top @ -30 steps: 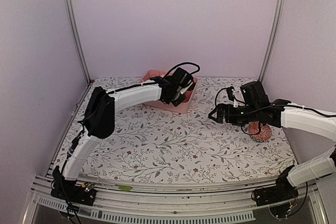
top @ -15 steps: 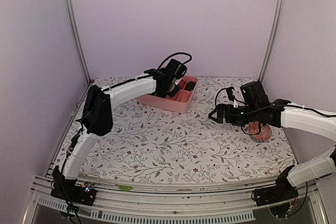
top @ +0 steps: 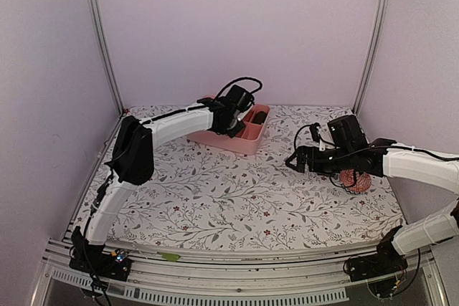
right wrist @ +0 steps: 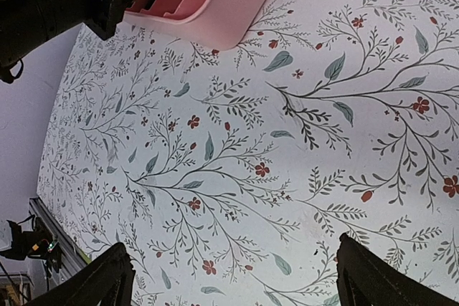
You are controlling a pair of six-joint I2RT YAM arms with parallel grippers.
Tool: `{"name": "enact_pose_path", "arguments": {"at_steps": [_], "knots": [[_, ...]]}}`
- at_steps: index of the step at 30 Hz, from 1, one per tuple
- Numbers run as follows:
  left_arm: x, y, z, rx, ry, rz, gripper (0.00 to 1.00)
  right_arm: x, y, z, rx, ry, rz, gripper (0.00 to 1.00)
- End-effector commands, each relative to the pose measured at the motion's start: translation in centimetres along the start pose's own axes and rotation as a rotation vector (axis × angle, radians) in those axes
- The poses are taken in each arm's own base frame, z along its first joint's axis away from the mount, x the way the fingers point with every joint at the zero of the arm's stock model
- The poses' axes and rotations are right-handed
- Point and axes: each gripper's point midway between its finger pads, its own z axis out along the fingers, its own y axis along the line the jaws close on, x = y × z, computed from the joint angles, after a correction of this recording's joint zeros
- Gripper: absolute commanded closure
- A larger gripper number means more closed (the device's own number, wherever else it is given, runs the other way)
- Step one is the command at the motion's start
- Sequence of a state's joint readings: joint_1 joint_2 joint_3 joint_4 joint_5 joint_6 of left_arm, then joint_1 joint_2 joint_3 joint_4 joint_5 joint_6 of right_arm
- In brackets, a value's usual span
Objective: Roll the underwear
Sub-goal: Place the underwear in the storage box.
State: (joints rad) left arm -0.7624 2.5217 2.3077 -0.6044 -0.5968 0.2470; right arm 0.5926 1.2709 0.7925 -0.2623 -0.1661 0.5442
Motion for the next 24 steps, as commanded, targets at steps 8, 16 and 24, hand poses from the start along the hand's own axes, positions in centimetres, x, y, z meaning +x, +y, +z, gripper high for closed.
{"name": "enact_pose_path", "arguments": {"at_steps": [8, 16, 24], "knots": [[4.2, -7.0, 1.8, 0.216, 0.118, 0.058, 1.00, 0.3, -0.6, -0.2, 0.021, -0.001, 0.015, 0.01], [5.9, -7.9, 1.5, 0.548, 0.191, -0.113, 1.00, 0.5, -0.8, -0.5, 0.031, 0.006, 0.019, 0.01], [11.3, -6.4, 2.4, 0.542, 0.376, -0.108, 1.00, 0.5, -0.6, -0.4, 0.025, 0.011, 0.009, 0.01]]}}
